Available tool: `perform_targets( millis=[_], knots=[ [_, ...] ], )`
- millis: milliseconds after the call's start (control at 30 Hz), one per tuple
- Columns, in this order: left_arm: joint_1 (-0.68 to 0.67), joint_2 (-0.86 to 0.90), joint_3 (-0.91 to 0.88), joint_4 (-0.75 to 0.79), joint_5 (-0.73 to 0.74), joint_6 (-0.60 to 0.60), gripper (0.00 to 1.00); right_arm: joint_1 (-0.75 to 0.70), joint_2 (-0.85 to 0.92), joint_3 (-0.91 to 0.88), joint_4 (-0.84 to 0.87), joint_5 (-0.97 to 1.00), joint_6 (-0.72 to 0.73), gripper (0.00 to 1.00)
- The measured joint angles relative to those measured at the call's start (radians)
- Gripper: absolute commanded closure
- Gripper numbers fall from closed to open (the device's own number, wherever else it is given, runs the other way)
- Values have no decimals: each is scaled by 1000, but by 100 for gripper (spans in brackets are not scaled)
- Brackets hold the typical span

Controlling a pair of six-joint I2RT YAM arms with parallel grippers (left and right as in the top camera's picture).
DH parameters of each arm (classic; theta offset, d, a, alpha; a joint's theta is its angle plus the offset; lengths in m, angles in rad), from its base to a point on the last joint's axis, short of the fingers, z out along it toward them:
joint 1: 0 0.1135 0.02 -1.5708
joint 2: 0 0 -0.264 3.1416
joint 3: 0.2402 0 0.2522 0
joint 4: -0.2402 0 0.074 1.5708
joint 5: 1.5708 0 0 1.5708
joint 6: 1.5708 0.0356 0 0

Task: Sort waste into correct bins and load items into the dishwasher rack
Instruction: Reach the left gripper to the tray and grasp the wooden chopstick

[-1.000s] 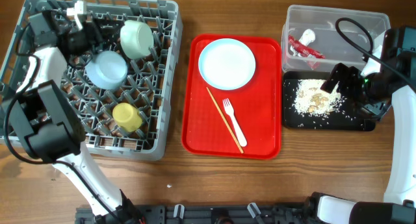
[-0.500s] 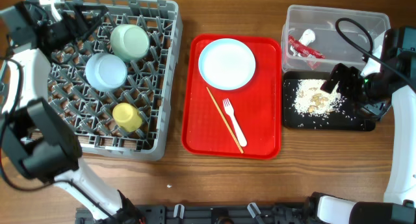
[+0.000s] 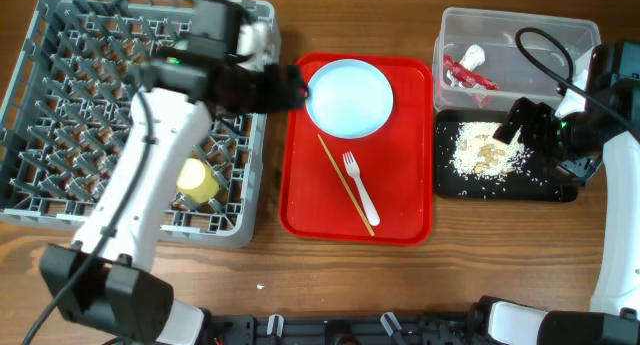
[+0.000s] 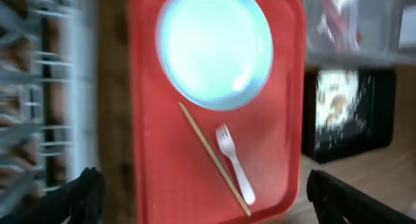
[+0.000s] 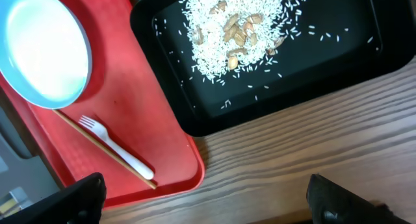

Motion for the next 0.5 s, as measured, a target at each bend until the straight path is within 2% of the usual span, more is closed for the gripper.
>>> perform_targets(
  millis=[67, 133, 267, 367, 500],
  knots=[
    [-92, 0, -1, -2, -40, -58, 0, 0, 0, 0, 0, 0, -6, 0],
    [-169, 6, -8, -13, -105, -177, 0, 0, 0, 0, 0, 0, -9, 0],
    [-267, 50, -60, -22, -222, -353, 0, 0, 0, 0, 0, 0, -9, 0],
    [-328, 118, -121, -16, -273, -441, 0, 0, 0, 0, 0, 0, -9, 0],
    [-376, 222, -159, 27, -312, -482, 0, 0, 0, 0, 0, 0, -9, 0]
  ],
)
